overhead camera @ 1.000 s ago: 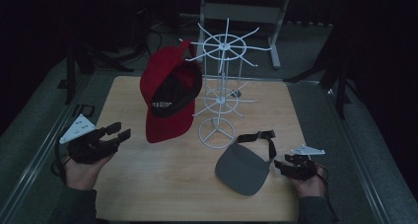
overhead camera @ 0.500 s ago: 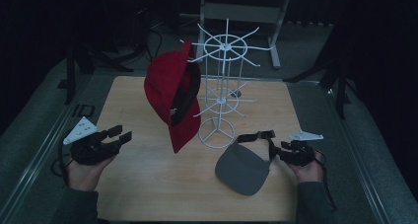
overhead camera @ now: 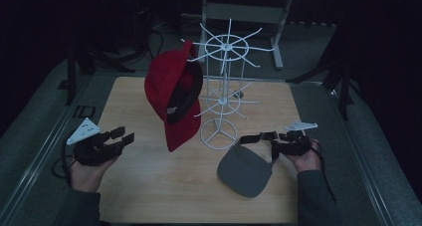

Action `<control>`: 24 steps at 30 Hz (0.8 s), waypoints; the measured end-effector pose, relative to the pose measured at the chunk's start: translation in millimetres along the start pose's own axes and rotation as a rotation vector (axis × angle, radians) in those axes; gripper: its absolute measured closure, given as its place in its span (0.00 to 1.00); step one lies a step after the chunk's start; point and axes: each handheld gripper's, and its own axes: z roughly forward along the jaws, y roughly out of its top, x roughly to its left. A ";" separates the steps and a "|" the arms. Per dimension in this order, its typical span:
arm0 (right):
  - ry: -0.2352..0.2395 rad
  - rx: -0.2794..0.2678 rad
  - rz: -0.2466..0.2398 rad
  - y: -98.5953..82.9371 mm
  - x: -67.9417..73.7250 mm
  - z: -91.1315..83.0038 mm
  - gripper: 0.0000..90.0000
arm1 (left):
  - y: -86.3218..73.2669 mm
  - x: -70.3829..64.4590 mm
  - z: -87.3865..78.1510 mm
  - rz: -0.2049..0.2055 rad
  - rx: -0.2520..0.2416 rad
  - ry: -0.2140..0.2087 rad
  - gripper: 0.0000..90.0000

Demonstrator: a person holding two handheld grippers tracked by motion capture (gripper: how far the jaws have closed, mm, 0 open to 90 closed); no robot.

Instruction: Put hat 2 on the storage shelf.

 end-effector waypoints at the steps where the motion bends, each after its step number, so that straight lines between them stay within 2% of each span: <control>1: 0.003 0.004 -0.004 1.3 -1.1 1.9 0.56 | -0.1 0.2 0.3 0.000 0.000 0.000 0.61; 20: 0.050 0.039 -0.041 14.6 -8.2 28.4 0.45 | -2.4 0.6 3.4 -0.011 0.008 -0.002 0.61; 24: 0.060 0.051 -0.061 17.6 -8.8 34.2 0.39 | -3.2 1.6 2.7 -0.015 0.007 0.000 0.61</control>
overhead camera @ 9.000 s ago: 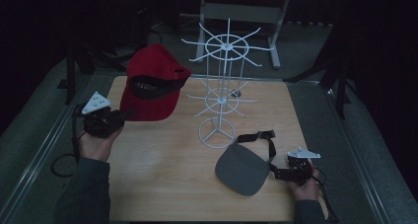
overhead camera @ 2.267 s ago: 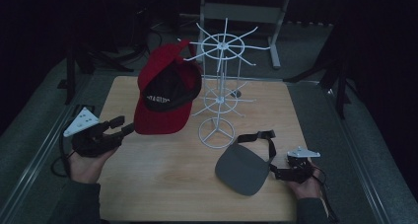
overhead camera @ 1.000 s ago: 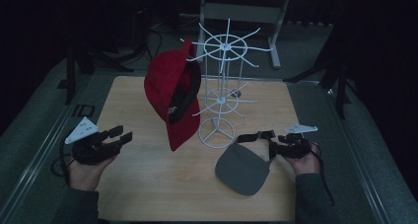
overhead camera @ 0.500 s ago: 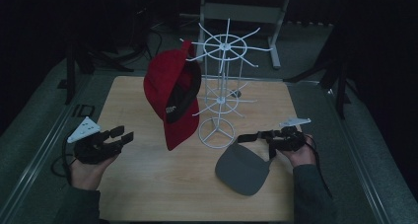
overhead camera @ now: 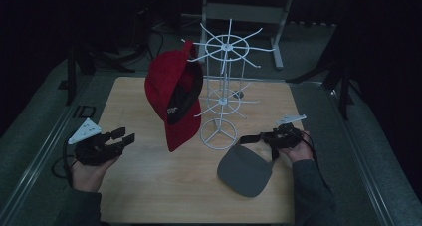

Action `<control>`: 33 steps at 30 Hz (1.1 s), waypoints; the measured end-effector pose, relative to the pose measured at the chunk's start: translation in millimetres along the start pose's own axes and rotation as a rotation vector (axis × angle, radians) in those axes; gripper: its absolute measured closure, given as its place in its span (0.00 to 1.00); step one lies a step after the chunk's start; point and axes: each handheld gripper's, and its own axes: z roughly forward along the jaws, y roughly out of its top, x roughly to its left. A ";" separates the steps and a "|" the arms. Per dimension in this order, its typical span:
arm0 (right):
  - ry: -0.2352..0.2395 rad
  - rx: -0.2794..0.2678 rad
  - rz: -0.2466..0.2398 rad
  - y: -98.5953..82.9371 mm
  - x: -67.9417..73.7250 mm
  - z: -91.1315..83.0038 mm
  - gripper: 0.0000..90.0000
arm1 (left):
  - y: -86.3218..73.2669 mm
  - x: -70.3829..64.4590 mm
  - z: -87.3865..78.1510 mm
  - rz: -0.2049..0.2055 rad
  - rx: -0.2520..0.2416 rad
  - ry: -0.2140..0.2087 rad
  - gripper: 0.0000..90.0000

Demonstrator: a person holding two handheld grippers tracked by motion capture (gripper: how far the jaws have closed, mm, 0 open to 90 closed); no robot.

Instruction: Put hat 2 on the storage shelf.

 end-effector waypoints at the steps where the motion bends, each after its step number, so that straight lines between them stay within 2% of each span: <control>1: 0.004 0.000 -0.003 1.1 -0.1 1.6 0.37 | -0.2 0.1 -0.1 -0.001 0.000 0.000 0.61; 9: 0.041 0.011 -0.039 11.3 0.3 9.9 0.23 | -1.1 0.9 -0.1 -0.002 0.001 0.005 0.61; 15: 0.065 0.015 -0.046 16.9 1.7 18.2 0.23 | -1.4 1.9 -0.3 -0.005 0.001 0.007 0.61; 19: 0.090 0.045 -0.054 16.6 -0.8 26.0 0.23 | -1.2 2.1 -0.4 -0.006 -0.001 0.007 0.61; 27: 0.091 0.136 -0.096 13.2 -1.8 28.5 0.28 | -3.2 2.8 -0.9 -0.013 -0.001 0.008 0.61; 33: 0.093 0.152 -0.093 6.6 -3.7 22.9 0.41 | -3.5 3.4 -2.4 -0.015 -0.004 0.011 0.60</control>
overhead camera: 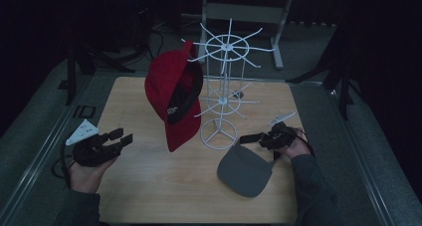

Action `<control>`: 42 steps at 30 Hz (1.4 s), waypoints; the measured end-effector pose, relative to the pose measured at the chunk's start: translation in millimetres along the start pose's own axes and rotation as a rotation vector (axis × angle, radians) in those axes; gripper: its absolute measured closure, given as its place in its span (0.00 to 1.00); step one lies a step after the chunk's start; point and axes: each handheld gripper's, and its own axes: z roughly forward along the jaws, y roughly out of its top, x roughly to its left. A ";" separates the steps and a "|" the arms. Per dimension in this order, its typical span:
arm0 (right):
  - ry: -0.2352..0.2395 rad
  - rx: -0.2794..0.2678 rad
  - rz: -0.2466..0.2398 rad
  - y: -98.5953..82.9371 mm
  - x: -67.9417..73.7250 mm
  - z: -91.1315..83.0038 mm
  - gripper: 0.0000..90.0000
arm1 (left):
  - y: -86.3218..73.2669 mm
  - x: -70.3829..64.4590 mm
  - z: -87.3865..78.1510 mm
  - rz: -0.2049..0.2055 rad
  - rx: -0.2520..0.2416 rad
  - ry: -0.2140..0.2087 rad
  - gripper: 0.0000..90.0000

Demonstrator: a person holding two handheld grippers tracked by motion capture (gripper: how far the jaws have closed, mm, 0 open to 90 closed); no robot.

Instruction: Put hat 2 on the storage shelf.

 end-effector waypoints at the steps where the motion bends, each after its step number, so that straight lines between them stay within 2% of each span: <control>1: 0.001 0.003 0.001 -1.0 -0.3 -0.3 0.44 | 0.0 0.0 0.3 0.001 0.000 -0.001 0.60; 6: -0.013 -0.001 0.010 -2.6 -2.5 -2.2 0.58 | 0.2 -1.1 3.0 0.002 0.004 -0.004 0.60; 11: -0.018 0.000 0.018 2.3 -3.7 -1.7 0.65 | -0.3 -2.0 6.0 0.001 0.009 -0.007 0.60; 17: -0.011 0.044 0.007 5.9 -2.2 3.7 0.75 | -2.5 -0.2 4.3 -0.006 0.008 -0.003 0.60; 20: -0.008 0.048 0.005 5.9 -0.7 3.0 0.89 | -3.1 1.3 2.8 -0.011 0.004 0.000 0.60; 22: -0.017 0.048 0.001 5.6 -0.1 2.9 0.94 | -3.2 1.5 2.5 -0.010 0.004 0.001 0.60; 27: -0.058 0.033 0.002 5.3 2.8 1.3 0.96 | -3.3 1.2 4.5 -0.010 0.006 0.003 0.60; 32: -0.109 -0.015 0.011 6.1 3.1 -7.2 0.96 | -3.5 0.5 6.1 -0.013 0.007 0.001 0.60; 42: -0.145 -0.118 0.007 14.4 8.9 -33.1 0.97 | -5.7 1.3 6.6 -0.019 0.008 0.003 0.60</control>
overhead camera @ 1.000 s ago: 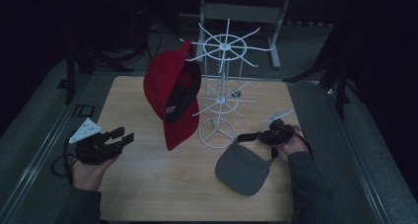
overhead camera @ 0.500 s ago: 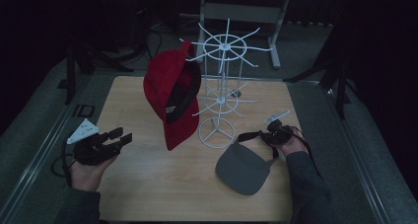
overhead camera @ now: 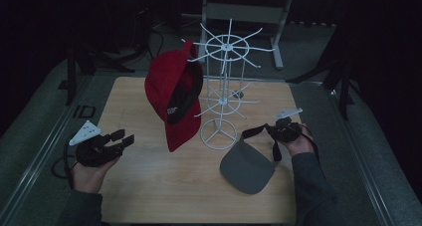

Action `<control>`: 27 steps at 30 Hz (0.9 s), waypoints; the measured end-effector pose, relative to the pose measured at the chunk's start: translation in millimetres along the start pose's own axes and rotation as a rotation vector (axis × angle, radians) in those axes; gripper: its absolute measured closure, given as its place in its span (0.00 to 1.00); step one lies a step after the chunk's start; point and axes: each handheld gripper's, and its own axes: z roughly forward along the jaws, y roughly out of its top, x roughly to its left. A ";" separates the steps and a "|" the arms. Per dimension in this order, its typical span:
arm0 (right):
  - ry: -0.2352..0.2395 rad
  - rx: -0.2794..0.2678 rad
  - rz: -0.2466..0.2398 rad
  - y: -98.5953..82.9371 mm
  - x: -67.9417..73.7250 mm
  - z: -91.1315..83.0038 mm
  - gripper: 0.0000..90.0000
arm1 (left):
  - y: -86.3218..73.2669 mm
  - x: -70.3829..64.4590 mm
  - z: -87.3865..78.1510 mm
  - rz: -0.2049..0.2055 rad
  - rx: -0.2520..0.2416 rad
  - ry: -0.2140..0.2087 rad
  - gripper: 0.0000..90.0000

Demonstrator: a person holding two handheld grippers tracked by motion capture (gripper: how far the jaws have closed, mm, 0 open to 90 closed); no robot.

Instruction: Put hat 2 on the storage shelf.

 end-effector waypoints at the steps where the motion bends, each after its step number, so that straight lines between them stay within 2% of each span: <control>1: -0.003 -0.011 0.000 1.2 0.3 -2.4 0.97 | 0.0 0.0 0.0 -0.002 -0.002 0.000 0.60; 15: -0.021 -0.148 -0.011 18.1 5.2 -40.1 0.97 | -0.3 -0.1 1.5 -0.001 0.002 0.002 0.60; 27: -0.041 -0.212 -0.045 29.7 9.2 -65.4 0.97 | -1.7 0.6 2.7 -0.007 0.003 0.002 0.60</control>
